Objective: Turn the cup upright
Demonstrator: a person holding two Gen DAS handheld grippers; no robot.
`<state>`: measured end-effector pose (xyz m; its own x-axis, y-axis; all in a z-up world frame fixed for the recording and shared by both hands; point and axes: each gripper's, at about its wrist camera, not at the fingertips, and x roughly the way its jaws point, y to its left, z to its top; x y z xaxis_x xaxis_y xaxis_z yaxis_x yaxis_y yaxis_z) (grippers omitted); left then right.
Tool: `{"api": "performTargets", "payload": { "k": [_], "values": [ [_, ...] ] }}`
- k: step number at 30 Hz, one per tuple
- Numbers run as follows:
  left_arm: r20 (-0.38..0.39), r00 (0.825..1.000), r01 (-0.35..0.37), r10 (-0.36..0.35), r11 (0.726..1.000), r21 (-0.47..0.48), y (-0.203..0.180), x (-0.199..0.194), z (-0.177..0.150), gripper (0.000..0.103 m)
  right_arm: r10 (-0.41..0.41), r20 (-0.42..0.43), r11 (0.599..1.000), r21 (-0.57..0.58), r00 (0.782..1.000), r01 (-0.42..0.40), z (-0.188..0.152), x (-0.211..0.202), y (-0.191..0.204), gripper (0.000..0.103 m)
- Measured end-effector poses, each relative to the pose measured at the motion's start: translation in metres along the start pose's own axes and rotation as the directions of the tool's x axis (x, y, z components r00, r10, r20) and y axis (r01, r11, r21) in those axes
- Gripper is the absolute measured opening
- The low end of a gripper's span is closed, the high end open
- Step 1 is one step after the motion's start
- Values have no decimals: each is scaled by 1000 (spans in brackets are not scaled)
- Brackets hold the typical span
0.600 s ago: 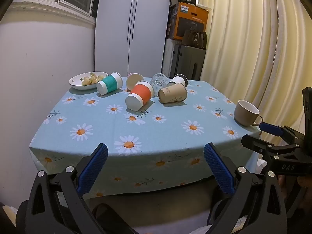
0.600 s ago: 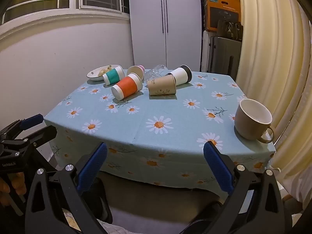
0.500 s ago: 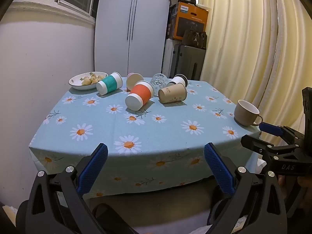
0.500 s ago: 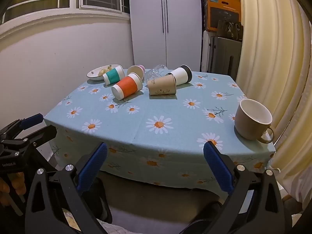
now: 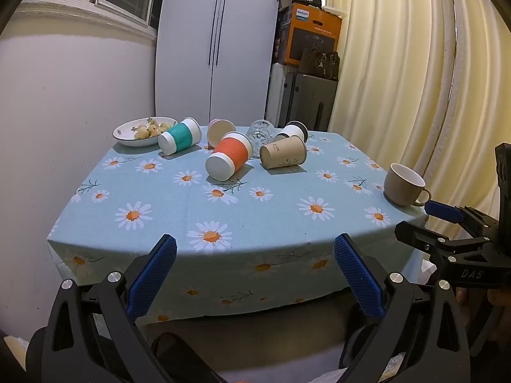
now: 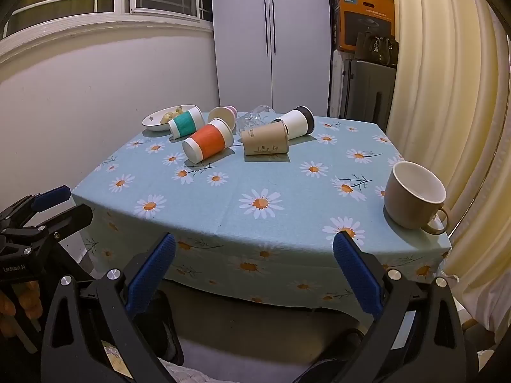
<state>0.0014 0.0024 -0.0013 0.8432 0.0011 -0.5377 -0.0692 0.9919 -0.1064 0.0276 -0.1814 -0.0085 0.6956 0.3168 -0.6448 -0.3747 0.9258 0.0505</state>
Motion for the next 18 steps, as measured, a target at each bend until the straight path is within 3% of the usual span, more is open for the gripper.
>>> {"api": "performTargets", "payload": {
  "k": [18],
  "values": [
    [-3, 1000, 1, -1, 1000, 6, -1, 1, -3, 96, -3, -3, 1000, 0, 1000, 3, -2, 5, 1, 98]
  ]
}}
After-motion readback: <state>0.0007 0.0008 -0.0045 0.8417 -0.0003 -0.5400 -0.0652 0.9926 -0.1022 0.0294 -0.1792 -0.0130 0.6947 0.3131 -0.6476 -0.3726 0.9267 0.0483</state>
